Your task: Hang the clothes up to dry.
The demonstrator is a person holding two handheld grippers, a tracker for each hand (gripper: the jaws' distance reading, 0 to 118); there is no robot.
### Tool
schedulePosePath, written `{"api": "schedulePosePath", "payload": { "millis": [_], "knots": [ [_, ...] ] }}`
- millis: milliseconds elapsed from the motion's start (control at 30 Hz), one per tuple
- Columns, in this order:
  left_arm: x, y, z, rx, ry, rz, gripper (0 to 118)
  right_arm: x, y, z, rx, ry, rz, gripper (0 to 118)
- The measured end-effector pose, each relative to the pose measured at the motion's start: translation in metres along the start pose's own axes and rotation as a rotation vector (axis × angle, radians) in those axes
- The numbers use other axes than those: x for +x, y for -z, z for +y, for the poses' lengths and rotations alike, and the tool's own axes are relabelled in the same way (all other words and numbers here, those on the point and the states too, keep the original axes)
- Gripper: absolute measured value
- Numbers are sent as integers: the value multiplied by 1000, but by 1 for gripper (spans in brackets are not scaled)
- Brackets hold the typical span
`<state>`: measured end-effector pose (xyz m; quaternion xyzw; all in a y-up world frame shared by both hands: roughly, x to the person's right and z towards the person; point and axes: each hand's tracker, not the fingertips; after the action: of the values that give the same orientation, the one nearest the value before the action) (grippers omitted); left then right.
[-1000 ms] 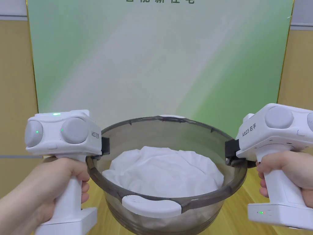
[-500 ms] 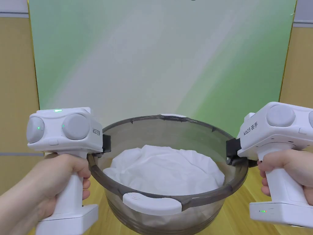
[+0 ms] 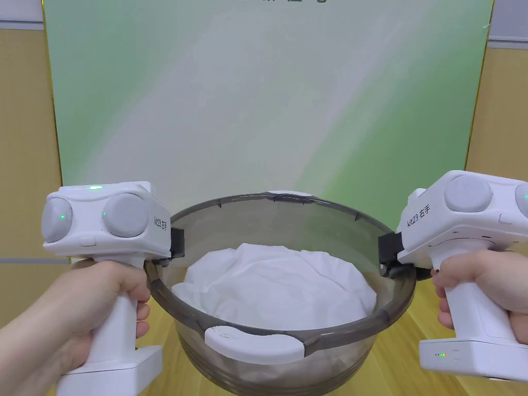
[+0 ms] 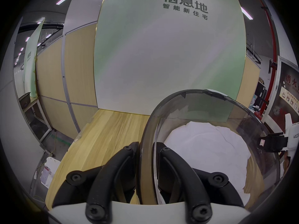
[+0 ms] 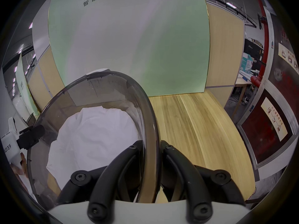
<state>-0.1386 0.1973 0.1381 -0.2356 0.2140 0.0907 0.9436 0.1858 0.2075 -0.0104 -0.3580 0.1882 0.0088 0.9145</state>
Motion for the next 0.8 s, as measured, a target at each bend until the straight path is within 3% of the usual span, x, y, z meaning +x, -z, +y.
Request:
{"api": "schedulePosePath", "payload": {
  "millis": [333, 567, 800],
  "knots": [
    [1, 27, 17, -11, -30, 7, 19, 2, 25, 23, -2, 29, 20, 17],
    [5, 82, 42, -8, -42, 22, 19, 0, 79, 54, -31, 21, 19, 17],
    [29, 142, 28, -55, 50, 62, 19, 10, 153, 67, -116, -3, -28, 17]
  ]
}}
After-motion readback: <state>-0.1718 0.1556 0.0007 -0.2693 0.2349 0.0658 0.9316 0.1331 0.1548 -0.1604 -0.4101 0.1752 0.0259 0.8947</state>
